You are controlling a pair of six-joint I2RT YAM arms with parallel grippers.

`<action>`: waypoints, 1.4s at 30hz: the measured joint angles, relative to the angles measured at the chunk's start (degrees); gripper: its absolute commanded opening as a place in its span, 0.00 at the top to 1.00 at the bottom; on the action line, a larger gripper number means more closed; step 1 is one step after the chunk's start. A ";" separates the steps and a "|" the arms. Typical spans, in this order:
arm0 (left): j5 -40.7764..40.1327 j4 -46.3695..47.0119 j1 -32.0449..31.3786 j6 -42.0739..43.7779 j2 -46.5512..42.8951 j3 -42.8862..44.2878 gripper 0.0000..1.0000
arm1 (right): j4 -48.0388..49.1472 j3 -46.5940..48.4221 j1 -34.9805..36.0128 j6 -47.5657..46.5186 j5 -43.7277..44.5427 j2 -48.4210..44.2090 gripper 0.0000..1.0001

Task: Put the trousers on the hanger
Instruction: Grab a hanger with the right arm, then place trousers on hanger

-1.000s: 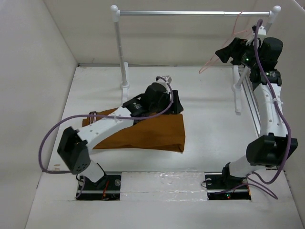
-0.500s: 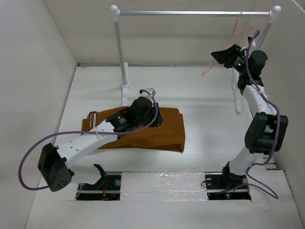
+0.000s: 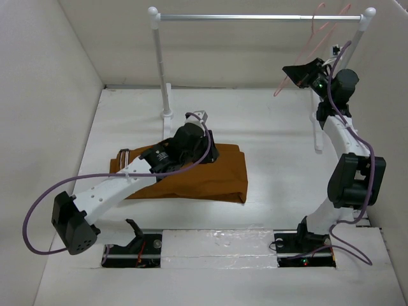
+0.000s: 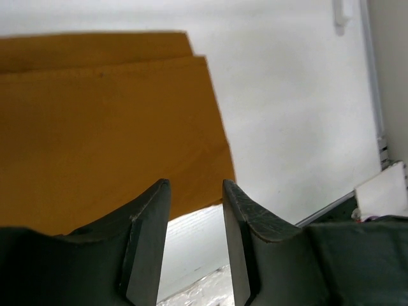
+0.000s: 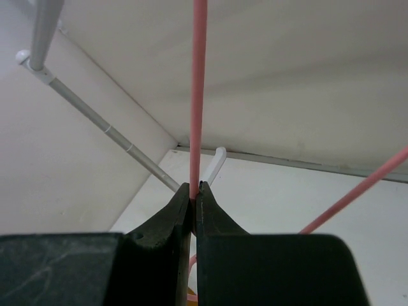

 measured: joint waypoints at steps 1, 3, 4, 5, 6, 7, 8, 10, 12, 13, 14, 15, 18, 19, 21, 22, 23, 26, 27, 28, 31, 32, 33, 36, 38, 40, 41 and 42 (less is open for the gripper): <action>-0.17 -0.59 0.00 0.31 0.70 1.90 0.64 | -0.20 0.00 0.00 -0.02 -0.15 -0.55 1.00; -0.28 -0.96 0.00 1.27 2.10 6.34 0.60 | -0.39 0.00 0.00 -0.02 -0.72 -1.75 1.00; -0.26 -1.01 0.00 1.81 2.86 8.79 0.58 | -0.42 -0.07 0.04 -0.02 -1.09 -2.34 1.00; -0.26 -0.85 0.00 2.38 3.54 11.10 0.56 | -0.39 -0.17 0.04 -0.02 -1.53 -2.93 1.00; -0.22 -0.90 0.00 2.95 4.24 13.46 0.52 | -0.20 -0.55 0.11 -0.02 -2.05 -3.50 1.00; -0.24 -0.92 0.00 3.61 5.01 15.63 0.50 | -0.17 -1.18 0.17 -0.04 -2.54 -4.11 1.00; -0.26 -0.85 0.00 4.15 5.95 17.99 0.49 | -0.13 -2.21 0.24 -0.11 -3.04 -4.87 1.00; -0.13 -0.92 0.00 5.55 8.28 23.06 0.38 | -0.09 -4.85 0.37 -0.44 -4.04 -6.43 1.00; 0.20 -0.59 0.00 6.67 10.82 27.85 0.33 | -0.79 -7.82 0.37 -1.38 -5.22 -7.85 1.00; 0.46 -0.46 0.00 7.32 12.17 30.10 0.33 | -1.18 -9.11 0.37 -1.99 -5.62 -8.37 1.00; 0.76 -0.17 0.00 7.82 13.35 32.02 0.32 | -1.92 -10.60 0.37 -2.78 -6.05 -9.01 1.00; 1.07 0.07 0.00 8.33 14.62 34.07 0.31 | -2.78 -11.96 0.37 -3.52 -6.36 -9.62 1.00; 1.97 1.64 0.00 9.88 18.58 39.26 0.30 | -6.56 -16.72 0.50 -6.64 -7.06 -12.37 1.00; 2.19 2.51 0.00 10.32 19.93 40.52 0.30 | -8.15 -18.25 0.61 -7.74 -7.21 -13.42 1.00; 2.40 4.35 0.00 11.10 22.49 42.25 0.30 | -11.39 -20.98 1.38 -10.32 -7.23 -15.56 1.00; 2.43 5.29 0.00 11.39 24.02 42.93 0.30 | -13.16 -22.34 2.10 -11.37 -7.21 -16.81 1.00; 2.36 6.34 -0.09 11.63 25.44 43.41 0.30 | -14.69 -23.71 2.95 -12.52 -7.21 -17.99 1.00; 1.88 8.66 -0.52 12.11 30.80 45.00 0.31 | -18.27 -27.96 6.21 -14.88 -7.19 -21.77 1.00; 1.75 9.18 -0.70 12.17 32.63 45.55 0.32 | -19.08 -29.29 7.17 -15.26 -7.19 -22.84 1.00; 1.64 9.75 -0.90 12.26 34.91 46.27 0.32 | -19.69 -30.49 8.11 -15.56 -7.17 -23.93 1.00; 1.66 10.67 -1.27 11.98 39.80 46.80 0.36 | -21.46 -33.42 9.84 -16.31 -7.10 -26.43 1.00; 1.57 10.73 -1.49 11.87 41.11 46.80 0.37 | -21.84 -34.18 10.14 -16.46 -7.10 -26.99 1.00; 1.51 10.75 -1.55 11.67 42.21 46.80 0.41 | -22.21 -34.77 10.23 -16.68 -7.15 -27.39 1.00; 0.98 11.76 -1.68 10.80 44.39 46.80 0.51 | -23.56 -36.85 10.86 -16.98 -6.60 -28.46 1.00; 0.79 12.74 -1.77 9.94 44.96 46.80 0.81 | -25.22 -38.05 12.07 -17.22 -5.79 -29.62 1.00; 0.81 13.55 -2.01 8.17 45.05 46.05 1.00 | -27.06 -38.91 13.81 -17.62 -5.14 -31.17 1.00; 0.81 13.55 -2.01 8.17 45.05 46.05 1.00 | -28.11 -38.99 14.93 -17.88 -3.98 -32.09 1.00; 1.25 15.08 -2.29 7.45 44.83 45.16 1.00 | -29.24 -39.30 15.26 -17.84 -3.23 -32.94 1.00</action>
